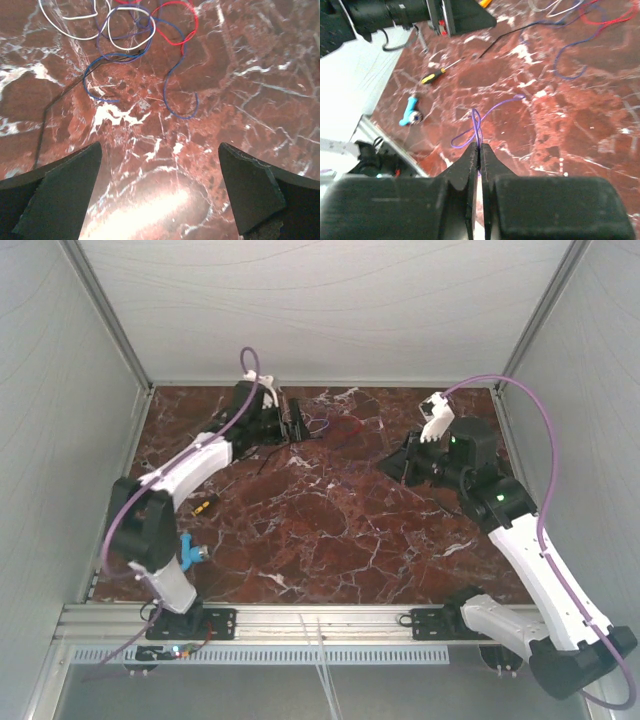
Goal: Zip-tie the wires
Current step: Straighten the cable at the center of the board.
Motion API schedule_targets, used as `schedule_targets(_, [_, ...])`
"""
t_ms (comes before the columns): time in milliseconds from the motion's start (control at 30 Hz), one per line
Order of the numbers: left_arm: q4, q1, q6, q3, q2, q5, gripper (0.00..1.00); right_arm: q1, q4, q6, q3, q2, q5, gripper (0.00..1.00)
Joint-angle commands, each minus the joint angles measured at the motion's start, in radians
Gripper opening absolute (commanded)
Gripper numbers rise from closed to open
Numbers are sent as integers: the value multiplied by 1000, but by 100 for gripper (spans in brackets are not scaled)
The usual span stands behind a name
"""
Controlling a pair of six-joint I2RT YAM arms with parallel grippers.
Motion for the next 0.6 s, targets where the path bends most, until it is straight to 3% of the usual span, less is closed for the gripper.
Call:
schedule_targets(0, [-18, 8, -13, -54, -222, -28, 100, -1, 120, 17, -52, -3, -228, 0])
schedule_targets(300, [93, 4, -117, -343, -598, 472, 89, 16, 251, -12, -129, -2, -531, 0])
schedule_targets(400, [81, -1, -159, -394, -680, 512, 90, 45, 278, -48, -140, -14, -590, 0])
schedule_targets(567, [109, -23, -337, -487, -772, 504, 84, 101, 339, -80, -156, -13, -554, 0])
